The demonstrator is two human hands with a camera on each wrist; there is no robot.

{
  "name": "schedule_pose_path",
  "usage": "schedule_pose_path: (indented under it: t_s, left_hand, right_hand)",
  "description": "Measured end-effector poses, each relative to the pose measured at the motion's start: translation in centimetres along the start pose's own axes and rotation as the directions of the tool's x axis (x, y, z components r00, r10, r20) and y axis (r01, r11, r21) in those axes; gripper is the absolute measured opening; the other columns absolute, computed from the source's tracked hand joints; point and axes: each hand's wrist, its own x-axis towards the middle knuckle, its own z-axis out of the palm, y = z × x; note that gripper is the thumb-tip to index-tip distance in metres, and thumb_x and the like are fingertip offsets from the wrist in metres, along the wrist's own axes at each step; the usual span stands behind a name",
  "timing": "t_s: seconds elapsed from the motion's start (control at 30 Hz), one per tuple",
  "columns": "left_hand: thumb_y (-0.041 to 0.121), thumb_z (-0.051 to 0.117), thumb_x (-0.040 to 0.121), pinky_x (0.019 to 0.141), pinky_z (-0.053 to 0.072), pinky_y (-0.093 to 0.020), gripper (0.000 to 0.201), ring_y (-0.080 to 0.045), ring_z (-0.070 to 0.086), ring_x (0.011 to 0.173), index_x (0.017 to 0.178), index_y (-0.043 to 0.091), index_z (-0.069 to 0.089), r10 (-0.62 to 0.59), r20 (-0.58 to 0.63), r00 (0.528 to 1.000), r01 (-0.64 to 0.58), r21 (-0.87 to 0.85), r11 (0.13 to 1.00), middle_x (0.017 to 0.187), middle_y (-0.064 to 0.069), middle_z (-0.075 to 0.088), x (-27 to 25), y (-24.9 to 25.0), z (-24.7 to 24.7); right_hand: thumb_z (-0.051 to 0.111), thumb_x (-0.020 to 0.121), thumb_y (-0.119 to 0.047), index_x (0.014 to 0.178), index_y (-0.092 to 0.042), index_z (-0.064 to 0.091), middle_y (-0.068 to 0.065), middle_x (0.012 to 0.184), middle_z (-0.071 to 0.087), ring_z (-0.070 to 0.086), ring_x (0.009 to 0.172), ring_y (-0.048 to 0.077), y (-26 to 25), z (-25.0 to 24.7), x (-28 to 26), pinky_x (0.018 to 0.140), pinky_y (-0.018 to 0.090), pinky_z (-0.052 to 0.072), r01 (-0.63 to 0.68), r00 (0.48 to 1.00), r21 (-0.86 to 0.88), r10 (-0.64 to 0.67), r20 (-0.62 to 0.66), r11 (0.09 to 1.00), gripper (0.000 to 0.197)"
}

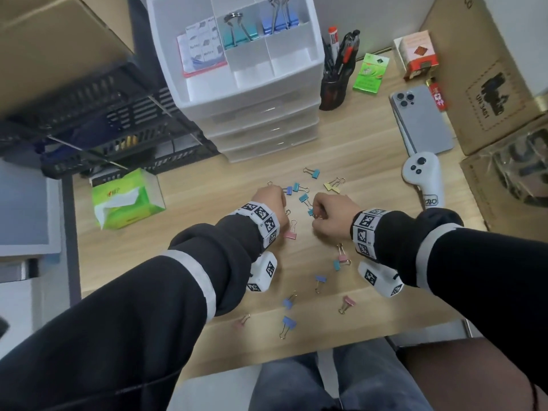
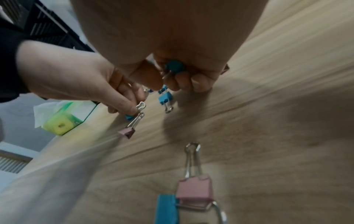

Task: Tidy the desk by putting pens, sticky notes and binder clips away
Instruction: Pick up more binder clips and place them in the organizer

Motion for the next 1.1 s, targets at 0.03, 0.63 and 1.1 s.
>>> schedule_pose_path:
  t_s: [0.03,0.63,1.1]
  left_hand:
    - [0.009,0.067,0.073,0.080,0.058,-0.034,0.018,-0.021,0.065,0.087,0.089,0.019,0.067,0.002,0.003,1.000,-0.002,-0.005,1.000,0.098,-0.001,0.066,0.1,-0.3,0.1]
    - [0.009,0.041,0.094,0.087,0.051,-0.037,0.024,-0.029,0.061,0.100,0.109,0.009,0.060,0.130,-0.016,0.991,-0.130,-0.002,0.991,0.111,-0.009,0.065,0.7,1.5,-1.3]
    - [0.017,0.053,0.087,0.079,0.055,-0.038,0.028,-0.025,0.063,0.094,0.113,0.025,0.061,0.312,0.063,0.948,-0.308,0.431,0.848,0.106,0.002,0.065,1.0,3.6,-0.4]
  right_hand:
    - [0.059,0.078,-0.029,0.082,-0.027,0.048,-0.004,0.082,0.061,0.055,0.080,0.020,-0.3,0.3,0.2,0.080,0.032,0.041,-0.001,1.000,-0.050,0.000,-0.009,0.999,0.011]
    - [0.061,0.076,-0.009,0.091,-0.018,0.061,-0.007,0.069,0.062,0.057,0.065,0.014,1.9,-1.3,-2.1,0.066,0.029,0.050,0.086,0.977,0.102,-0.064,-0.205,0.991,0.017]
    - [0.064,0.083,-0.009,0.087,-0.012,0.067,-0.002,0.071,0.060,0.056,0.063,0.013,2.5,-2.4,-2.9,0.056,0.022,0.044,-0.118,0.941,0.548,0.270,-0.204,0.828,0.006]
